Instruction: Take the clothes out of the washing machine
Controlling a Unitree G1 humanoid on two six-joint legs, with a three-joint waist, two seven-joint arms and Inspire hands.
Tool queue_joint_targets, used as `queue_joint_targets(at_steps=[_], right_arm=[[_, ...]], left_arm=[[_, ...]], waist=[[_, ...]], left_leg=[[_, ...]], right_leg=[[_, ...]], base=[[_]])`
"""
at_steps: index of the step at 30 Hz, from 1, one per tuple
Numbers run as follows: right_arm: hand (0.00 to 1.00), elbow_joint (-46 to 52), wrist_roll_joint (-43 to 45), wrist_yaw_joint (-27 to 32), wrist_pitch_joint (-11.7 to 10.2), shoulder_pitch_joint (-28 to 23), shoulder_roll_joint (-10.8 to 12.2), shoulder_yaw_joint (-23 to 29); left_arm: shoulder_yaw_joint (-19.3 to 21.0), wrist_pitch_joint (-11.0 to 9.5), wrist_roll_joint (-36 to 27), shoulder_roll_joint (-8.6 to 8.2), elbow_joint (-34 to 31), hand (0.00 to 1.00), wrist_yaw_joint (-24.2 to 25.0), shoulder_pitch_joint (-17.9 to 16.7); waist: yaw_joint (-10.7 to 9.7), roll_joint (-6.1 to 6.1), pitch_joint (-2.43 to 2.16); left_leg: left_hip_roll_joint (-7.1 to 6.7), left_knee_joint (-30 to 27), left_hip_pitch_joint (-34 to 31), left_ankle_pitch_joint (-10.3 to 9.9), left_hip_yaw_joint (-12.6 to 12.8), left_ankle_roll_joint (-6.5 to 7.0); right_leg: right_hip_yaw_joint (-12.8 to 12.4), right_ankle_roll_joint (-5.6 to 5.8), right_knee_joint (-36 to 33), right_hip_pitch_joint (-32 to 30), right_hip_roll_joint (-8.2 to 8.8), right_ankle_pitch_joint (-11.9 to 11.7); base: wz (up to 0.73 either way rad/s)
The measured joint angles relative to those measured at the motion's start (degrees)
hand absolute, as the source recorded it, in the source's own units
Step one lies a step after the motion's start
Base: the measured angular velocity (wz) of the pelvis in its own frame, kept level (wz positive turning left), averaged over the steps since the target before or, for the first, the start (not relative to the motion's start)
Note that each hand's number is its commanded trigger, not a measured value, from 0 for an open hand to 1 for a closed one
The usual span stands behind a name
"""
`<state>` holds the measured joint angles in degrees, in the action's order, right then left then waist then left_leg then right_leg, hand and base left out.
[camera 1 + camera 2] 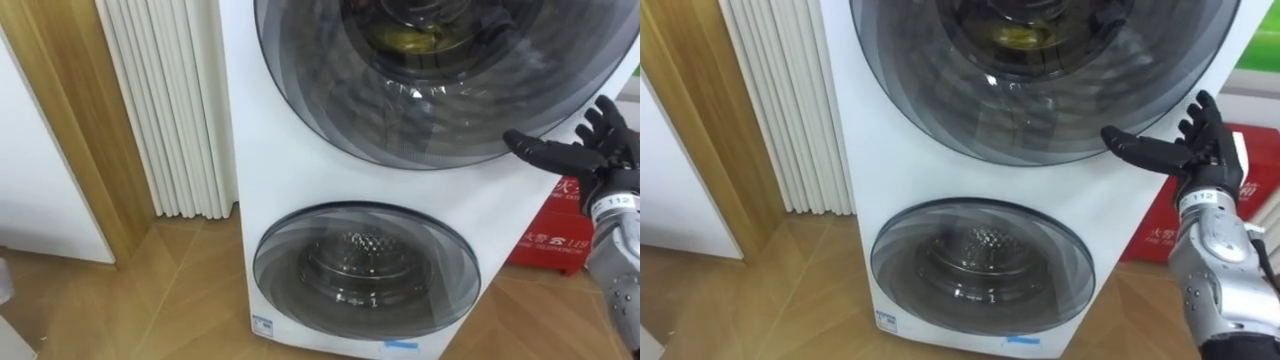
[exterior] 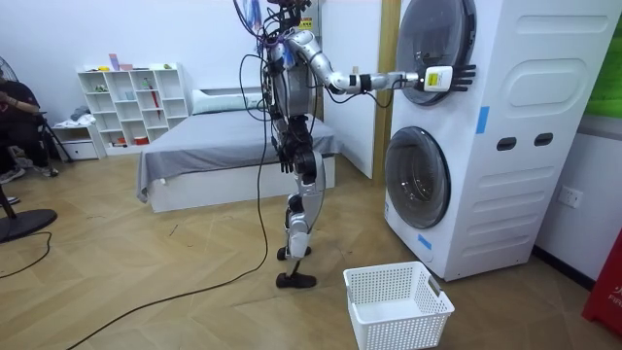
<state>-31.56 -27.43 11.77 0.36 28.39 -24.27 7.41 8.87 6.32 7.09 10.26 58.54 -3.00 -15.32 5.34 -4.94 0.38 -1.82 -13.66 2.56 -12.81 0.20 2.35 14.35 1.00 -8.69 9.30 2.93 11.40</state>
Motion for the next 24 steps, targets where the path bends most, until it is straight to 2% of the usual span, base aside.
queue_joint_targets(at_steps=[17,19,24], right_arm=[[0.00,0.14,-0.05,0.19,0.00,1.48,-1.28,-2.18],[0.00,0.90,0.01,0.49,0.43,1.48,-2.44,-4.21],[0.00,3.68,0.54,0.75,1.08,1.48,-3.55,-6.02]], left_arm=[[-0.09,-0.41,0.11,0.94,0.05,0.00,0.28,-0.02],[-0.18,-0.38,0.10,1.02,0.05,0.00,0.30,-0.06],[-0.75,-0.38,0.72,1.70,0.03,0.00,0.79,-0.04]], waist=[[-0.25,-0.07,-0.05],[-0.24,-0.07,-0.06],[-0.41,-0.08,-0.18]], left_leg=[[0.00,0.05,0.00,0.09,-0.41,-0.12],[0.05,0.05,-0.21,0.12,-0.33,-0.17],[0.15,-0.02,-1.16,0.22,-0.27,-0.31]], right_leg=[[0.10,0.00,-0.04,0.10,-0.05,0.00],[-0.04,0.00,-0.07,-0.30,-0.07,0.00],[-0.29,-0.02,-0.11,-1.53,-0.17,-0.01]], base=[[0.00],[-0.06],[-0.08]])
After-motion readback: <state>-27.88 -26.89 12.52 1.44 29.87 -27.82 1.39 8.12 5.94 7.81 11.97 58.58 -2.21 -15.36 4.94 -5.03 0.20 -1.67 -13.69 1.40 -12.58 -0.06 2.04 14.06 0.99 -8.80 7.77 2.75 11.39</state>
